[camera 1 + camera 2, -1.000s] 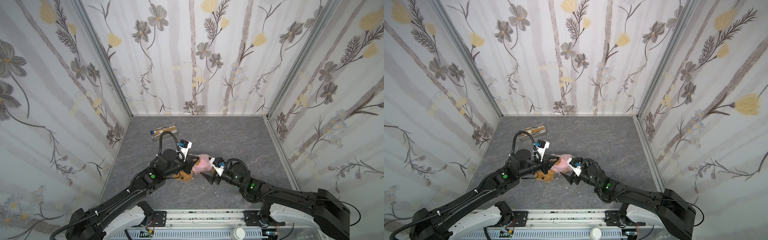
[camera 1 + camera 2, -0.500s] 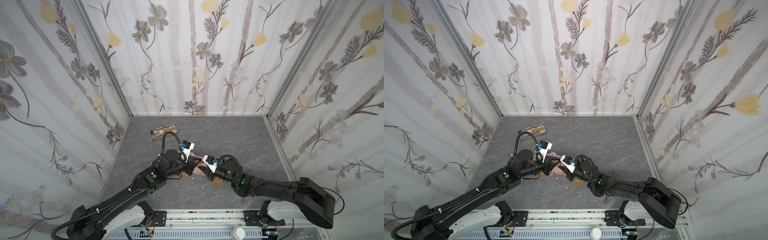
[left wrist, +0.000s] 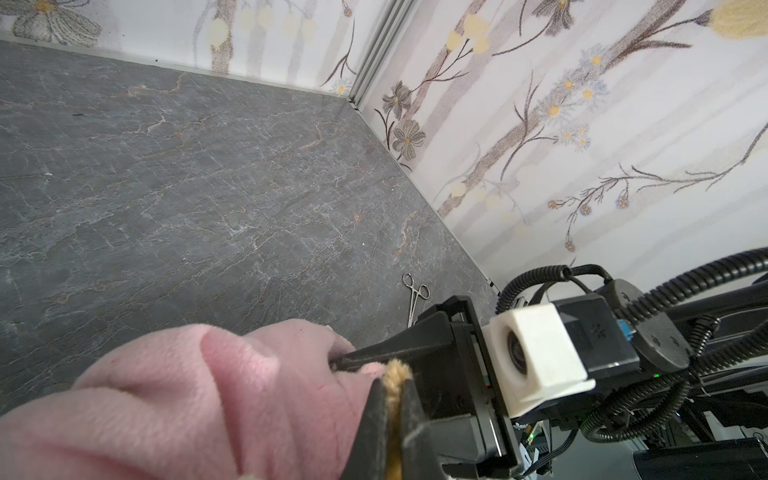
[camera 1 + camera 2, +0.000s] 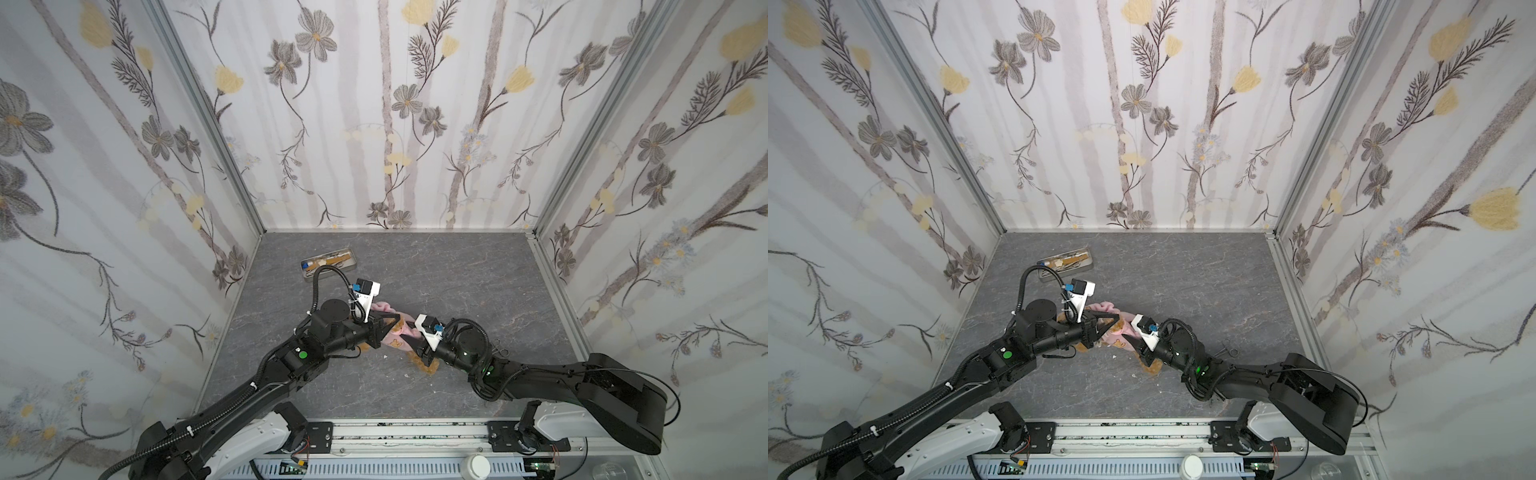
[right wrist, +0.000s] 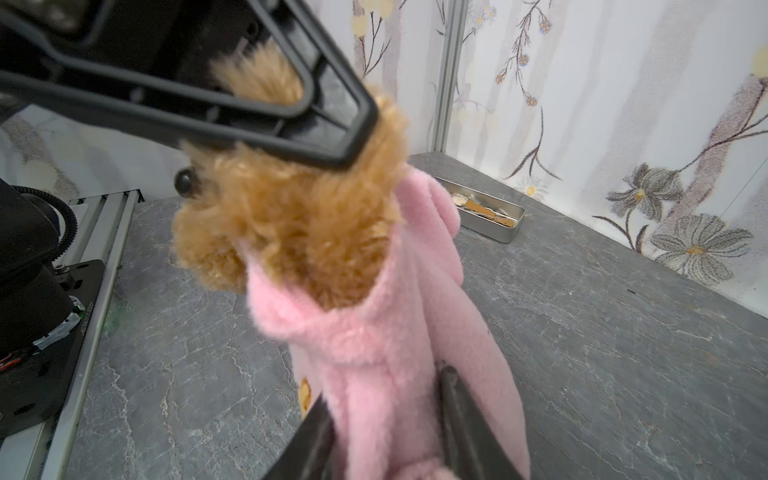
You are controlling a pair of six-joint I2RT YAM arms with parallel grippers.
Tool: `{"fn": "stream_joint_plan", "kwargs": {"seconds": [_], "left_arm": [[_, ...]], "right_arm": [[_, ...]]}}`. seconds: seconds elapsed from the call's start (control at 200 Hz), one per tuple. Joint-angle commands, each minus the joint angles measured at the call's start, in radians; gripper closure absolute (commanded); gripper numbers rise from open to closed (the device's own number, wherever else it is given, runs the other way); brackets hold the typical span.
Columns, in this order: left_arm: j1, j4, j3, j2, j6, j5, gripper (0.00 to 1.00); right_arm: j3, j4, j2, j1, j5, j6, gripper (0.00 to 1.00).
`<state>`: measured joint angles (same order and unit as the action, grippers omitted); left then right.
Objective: Dress the teddy bear
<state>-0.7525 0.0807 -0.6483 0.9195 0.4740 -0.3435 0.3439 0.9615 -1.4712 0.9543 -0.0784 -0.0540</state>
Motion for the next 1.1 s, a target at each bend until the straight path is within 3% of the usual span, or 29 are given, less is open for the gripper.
{"fn": "stream_joint_plan", "kwargs": {"seconds": [0.0,0.08,0.215,0.56,0.914,0.984,1.094], "left_arm": [[-0.001,0.111,0.002,0.011,-0.016,-0.005,1.0],[-0.005,0.11,0.002,0.026,-0.019,-0.003,1.0],[-0.018,0.11,-0.005,0.043,-0.021,0.002,1.0],[-0.037,0.092,0.011,0.078,-0.062,0.021,1.0],[-0.036,0.079,0.017,0.103,-0.068,0.073,1.0],[-0.036,0.079,0.009,0.101,-0.054,0.092,1.0],[-0.037,0.079,-0.005,0.107,-0.028,0.098,1.0]], "right_arm": [[-0.003,-0.021,0.045,0.001,-0.026,0.008,0.46],[0.002,0.002,0.066,0.001,-0.062,0.01,0.38],[0.034,-0.002,0.039,0.001,-0.065,-0.003,0.36],[0.02,0.166,0.048,-0.027,-0.121,0.063,0.58],[-0.094,0.34,0.143,-0.071,-0.143,0.231,0.59],[-0.107,0.287,0.151,-0.071,-0.136,0.201,0.56],[-0.085,0.068,0.175,-0.056,-0.117,0.077,0.41]]}}
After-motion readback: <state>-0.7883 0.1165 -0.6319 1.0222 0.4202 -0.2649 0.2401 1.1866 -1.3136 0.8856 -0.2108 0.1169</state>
